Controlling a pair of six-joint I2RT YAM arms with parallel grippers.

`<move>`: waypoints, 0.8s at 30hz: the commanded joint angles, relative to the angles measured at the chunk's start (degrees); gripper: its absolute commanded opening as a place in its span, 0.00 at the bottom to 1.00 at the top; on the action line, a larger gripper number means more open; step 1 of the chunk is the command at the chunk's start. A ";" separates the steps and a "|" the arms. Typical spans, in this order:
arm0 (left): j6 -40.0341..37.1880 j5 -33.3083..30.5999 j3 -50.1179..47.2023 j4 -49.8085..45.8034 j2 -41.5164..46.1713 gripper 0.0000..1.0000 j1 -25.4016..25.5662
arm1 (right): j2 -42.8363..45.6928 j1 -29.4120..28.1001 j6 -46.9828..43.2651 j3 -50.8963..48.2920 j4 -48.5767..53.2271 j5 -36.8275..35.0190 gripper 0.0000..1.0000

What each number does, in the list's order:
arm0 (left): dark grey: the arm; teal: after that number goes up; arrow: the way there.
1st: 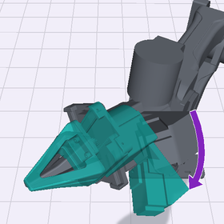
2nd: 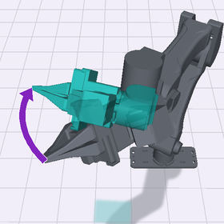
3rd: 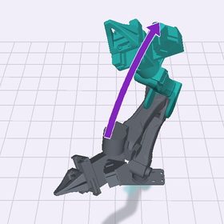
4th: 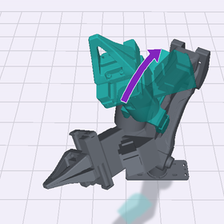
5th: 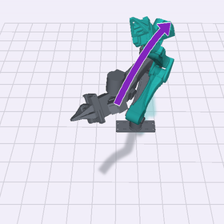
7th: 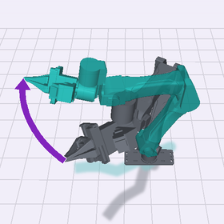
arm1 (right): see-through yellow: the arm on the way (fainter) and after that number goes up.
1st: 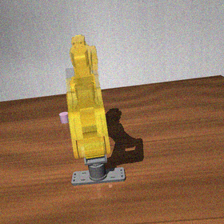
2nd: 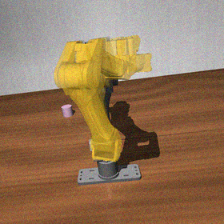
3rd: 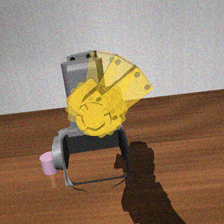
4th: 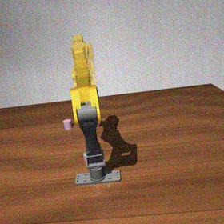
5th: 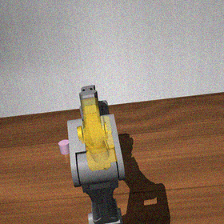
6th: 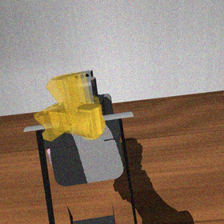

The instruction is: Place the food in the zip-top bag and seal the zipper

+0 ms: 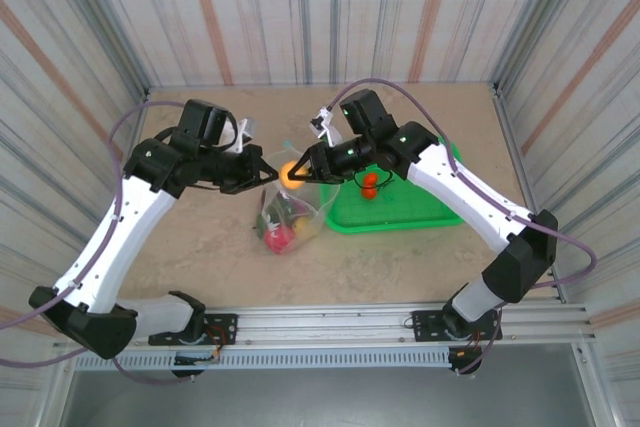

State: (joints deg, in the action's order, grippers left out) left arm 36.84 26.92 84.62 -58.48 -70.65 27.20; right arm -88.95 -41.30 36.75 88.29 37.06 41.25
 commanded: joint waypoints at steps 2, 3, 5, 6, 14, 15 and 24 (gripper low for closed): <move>-0.83 -0.28 0.15 -0.02 3.04 0.00 0.48 | -1.65 0.47 3.34 -1.08 -1.68 3.72 0.45; -0.98 -0.42 0.12 0.03 3.18 0.00 0.48 | -2.20 0.48 2.97 -0.86 -0.15 2.81 0.45; -1.08 -0.52 0.14 -0.07 3.51 0.00 0.48 | -3.43 0.07 0.88 0.98 4.36 -0.20 0.45; -1.15 -0.55 0.14 -0.10 3.64 0.00 0.43 | -4.36 -0.40 -0.92 2.85 8.06 -3.36 0.45; -1.42 -0.97 1.74 -0.41 3.83 0.00 0.70 | -6.28 -3.14 -2.76 9.39 15.59 -16.06 0.54; -1.51 -1.03 2.09 -0.49 3.76 0.00 0.79 | -6.45 -3.53 -2.72 9.87 15.73 -16.46 0.54; -1.44 -1.17 5.88 0.07 3.02 0.00 1.57 | -9.58 -7.87 -5.20 17.98 20.82 -21.02 0.52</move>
State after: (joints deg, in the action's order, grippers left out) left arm 36.60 25.85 87.53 -58.92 -67.85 28.34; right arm -96.71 -48.10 33.98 103.39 53.69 22.68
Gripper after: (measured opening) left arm 0.053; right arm 0.522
